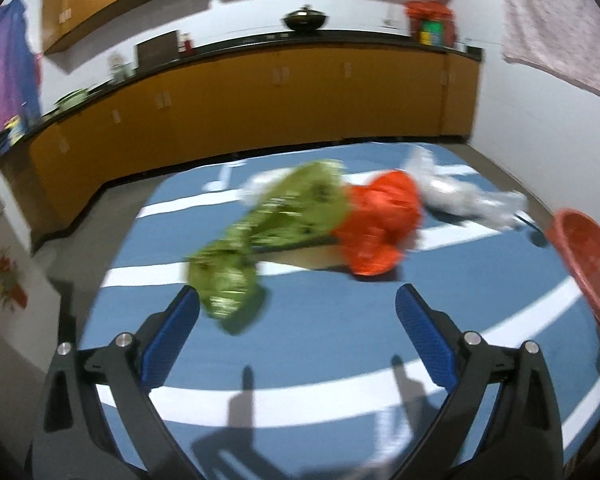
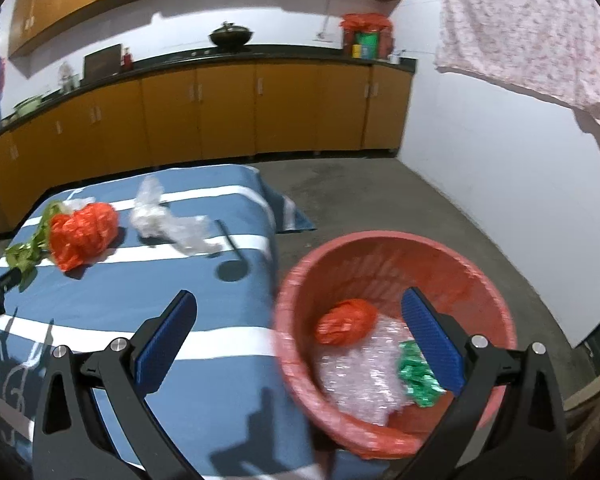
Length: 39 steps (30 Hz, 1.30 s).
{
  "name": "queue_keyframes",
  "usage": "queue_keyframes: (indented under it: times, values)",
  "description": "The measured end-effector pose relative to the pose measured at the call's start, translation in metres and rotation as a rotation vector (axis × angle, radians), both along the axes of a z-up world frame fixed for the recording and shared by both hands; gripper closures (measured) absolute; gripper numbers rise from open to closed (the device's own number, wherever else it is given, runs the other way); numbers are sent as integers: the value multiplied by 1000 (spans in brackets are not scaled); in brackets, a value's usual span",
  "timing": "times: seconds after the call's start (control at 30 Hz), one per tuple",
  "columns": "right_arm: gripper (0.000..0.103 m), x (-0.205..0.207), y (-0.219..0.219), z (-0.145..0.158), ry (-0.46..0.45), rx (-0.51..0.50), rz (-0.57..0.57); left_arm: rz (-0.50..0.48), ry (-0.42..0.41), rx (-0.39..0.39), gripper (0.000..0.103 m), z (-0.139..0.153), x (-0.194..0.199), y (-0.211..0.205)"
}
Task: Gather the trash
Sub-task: 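Grasp the white bag with the right tool while the left tool grasps the olive paw-print bag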
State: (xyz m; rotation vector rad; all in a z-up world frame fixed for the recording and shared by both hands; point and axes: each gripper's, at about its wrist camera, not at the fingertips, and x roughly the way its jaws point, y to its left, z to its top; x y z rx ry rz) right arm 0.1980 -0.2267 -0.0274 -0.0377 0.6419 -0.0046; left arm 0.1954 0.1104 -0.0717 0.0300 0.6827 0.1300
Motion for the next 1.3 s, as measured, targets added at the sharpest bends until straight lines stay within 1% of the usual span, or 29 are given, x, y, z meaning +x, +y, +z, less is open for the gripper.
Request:
queue_keyframes:
  times: [0.13, 0.2, 0.27, 0.3, 0.37, 0.47, 0.57, 0.63, 0.7, 0.8, 0.9, 0.93, 1.0, 1.03, 1.07, 1.13, 1.17, 1.23, 1.3]
  values:
    - [2, 15, 27, 0, -3, 22, 69, 75, -28, -32, 6, 4, 7, 37]
    - [2, 25, 40, 0, -6, 35, 103, 91, -18, -61, 6, 3, 16, 51]
    - [2, 40, 55, 0, -6, 57, 144, 96, -5, -66, 6, 1, 25, 58]
    - [3, 46, 61, 0, -7, 61, 158, 95, 4, -64, 6, 0, 31, 60]
    - [9, 69, 78, -1, -3, 54, 186, 85, 19, -57, 7, -2, 42, 62]
    - [14, 98, 96, -7, 23, 49, 214, 75, 35, -43, 7, -6, 57, 63]
    - [15, 126, 109, -19, 69, 31, 236, 61, 65, -49, 7, -13, 72, 66]
    - [15, 142, 114, -29, 106, 19, 251, 47, 92, -68, 7, -19, 80, 68]
    - [15, 154, 119, -39, 143, 7, 268, 31, 118, -85, 9, -27, 87, 69]
    - [15, 165, 126, -50, 182, -3, 293, 17, 156, -111, 17, -38, 96, 72]
    - [15, 170, 131, -57, 198, -23, 314, 6, 195, -152, 25, -47, 107, 76]
    - [16, 172, 134, -60, 205, -36, 323, 0, 205, -172, 29, -49, 110, 78]
    - [24, 174, 138, -63, 224, -47, 343, -1, 205, -189, 32, -49, 114, 80]
    - [29, 175, 139, -65, 232, -51, 347, -4, 203, -190, 35, -49, 115, 80]
    - [36, 176, 140, -68, 244, -53, 349, -9, 203, -188, 41, -49, 117, 80]
    - [44, 177, 139, -72, 263, -42, 348, -11, 205, -178, 47, -51, 118, 78]
    - [49, 176, 137, -71, 264, -26, 347, -15, 204, -181, 55, -50, 118, 77]
    - [56, 175, 133, -70, 266, -11, 335, -21, 201, -182, 65, -50, 118, 77]
    - [60, 172, 129, -69, 269, -3, 326, -26, 201, -181, 73, -50, 116, 77]
